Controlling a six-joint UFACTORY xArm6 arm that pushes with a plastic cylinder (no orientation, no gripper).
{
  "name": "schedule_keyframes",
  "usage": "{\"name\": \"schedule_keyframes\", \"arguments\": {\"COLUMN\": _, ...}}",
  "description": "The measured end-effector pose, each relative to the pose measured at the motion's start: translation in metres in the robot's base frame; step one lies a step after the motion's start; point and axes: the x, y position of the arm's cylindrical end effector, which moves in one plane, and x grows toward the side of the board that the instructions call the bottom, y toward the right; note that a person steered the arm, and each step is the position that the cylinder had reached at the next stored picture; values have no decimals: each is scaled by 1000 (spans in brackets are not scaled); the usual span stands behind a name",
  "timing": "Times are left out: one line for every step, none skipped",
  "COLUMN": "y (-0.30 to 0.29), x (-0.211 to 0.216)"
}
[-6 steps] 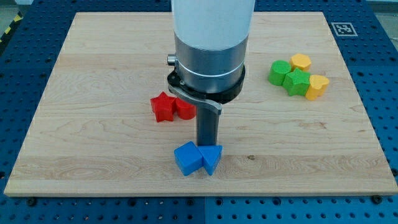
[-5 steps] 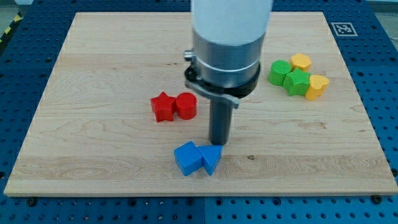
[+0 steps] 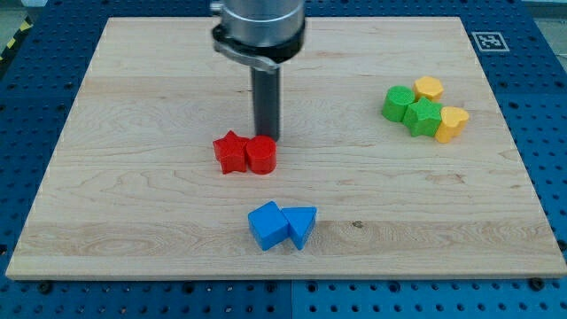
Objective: Push the red blocks into the blue blocks
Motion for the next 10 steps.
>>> {"name": "schedule_keyframes", "arguments": {"y": -3, "x": 3}}
{"name": "schedule_keyframes", "arguments": {"y": -4, "x": 17}}
{"name": "schedule_keyframes", "arguments": {"y": -4, "x": 41}}
{"name": "schedule_keyframes", "arguments": {"y": -13, "x": 51}}
{"name": "schedule_keyframes", "arguments": {"y": -29, "x": 60}}
{"name": "schedule_keyframes", "arguments": {"y": -26, "x": 68}}
{"name": "schedule_keyframes", "arguments": {"y": -6, "x": 75}}
{"name": "schedule_keyframes", "arguments": {"y": 17, "x": 78}}
{"name": "schedule_keyframes", "arguments": {"y": 18, "x": 72}}
{"name": "schedule_keyframes", "arguments": {"y": 30, "x": 59}}
